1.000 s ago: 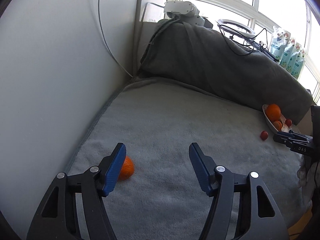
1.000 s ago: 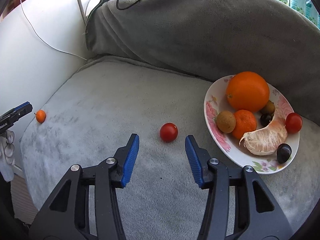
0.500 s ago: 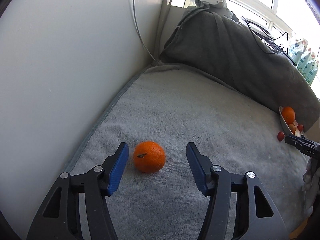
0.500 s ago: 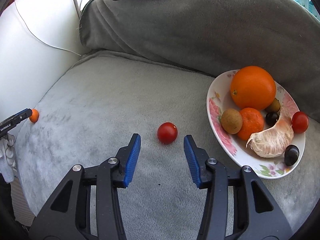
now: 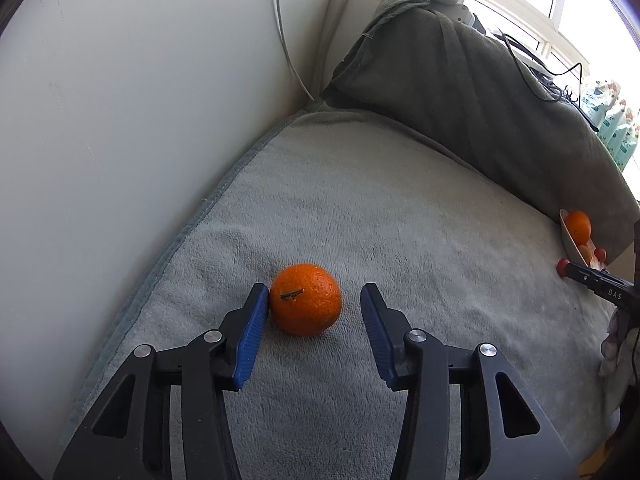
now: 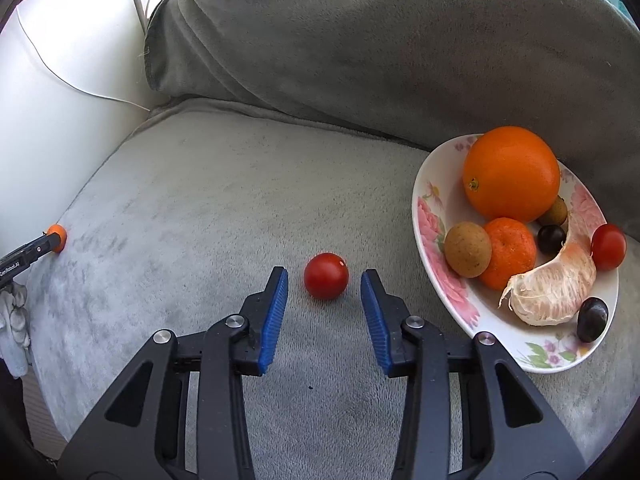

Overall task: Organize fruits
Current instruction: 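Close the left gripper on the small mandarin while the right gripper grasps the cherry tomato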

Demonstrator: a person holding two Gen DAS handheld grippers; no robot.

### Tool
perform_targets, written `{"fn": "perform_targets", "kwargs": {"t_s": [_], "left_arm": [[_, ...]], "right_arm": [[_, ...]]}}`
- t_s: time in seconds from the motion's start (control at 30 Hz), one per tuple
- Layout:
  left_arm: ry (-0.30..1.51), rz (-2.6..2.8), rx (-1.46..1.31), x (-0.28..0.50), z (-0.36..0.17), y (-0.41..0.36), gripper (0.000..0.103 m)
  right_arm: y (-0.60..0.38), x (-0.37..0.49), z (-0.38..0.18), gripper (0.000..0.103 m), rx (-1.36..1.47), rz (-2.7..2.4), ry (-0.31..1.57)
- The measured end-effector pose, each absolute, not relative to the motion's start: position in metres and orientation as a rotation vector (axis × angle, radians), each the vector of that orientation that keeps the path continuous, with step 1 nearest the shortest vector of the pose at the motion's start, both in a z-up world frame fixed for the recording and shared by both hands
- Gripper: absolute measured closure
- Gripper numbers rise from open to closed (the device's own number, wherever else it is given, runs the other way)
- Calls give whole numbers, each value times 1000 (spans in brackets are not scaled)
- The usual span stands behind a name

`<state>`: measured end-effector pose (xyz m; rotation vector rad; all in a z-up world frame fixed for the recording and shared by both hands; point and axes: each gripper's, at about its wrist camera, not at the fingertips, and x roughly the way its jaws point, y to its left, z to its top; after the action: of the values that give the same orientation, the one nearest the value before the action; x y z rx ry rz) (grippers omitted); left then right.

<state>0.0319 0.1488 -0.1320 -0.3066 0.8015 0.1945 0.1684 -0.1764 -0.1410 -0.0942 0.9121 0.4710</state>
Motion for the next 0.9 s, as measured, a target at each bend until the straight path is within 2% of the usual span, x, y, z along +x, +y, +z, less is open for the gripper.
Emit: {"fn": "perform_targets", "kwargs": {"t_s": [0.23,0.53,0.9], "left_arm": [[807,189,-324,33,-134,152,68],[802,190,-328,33,-134,151,68],[789,180,-333,30,-129,146,69]], "right_arm": [[-169,174,-144,67,-98,469,921],[-164,177,-149,78,-102,465,933],[-174,168,-142,78,-89,474,904]]}}
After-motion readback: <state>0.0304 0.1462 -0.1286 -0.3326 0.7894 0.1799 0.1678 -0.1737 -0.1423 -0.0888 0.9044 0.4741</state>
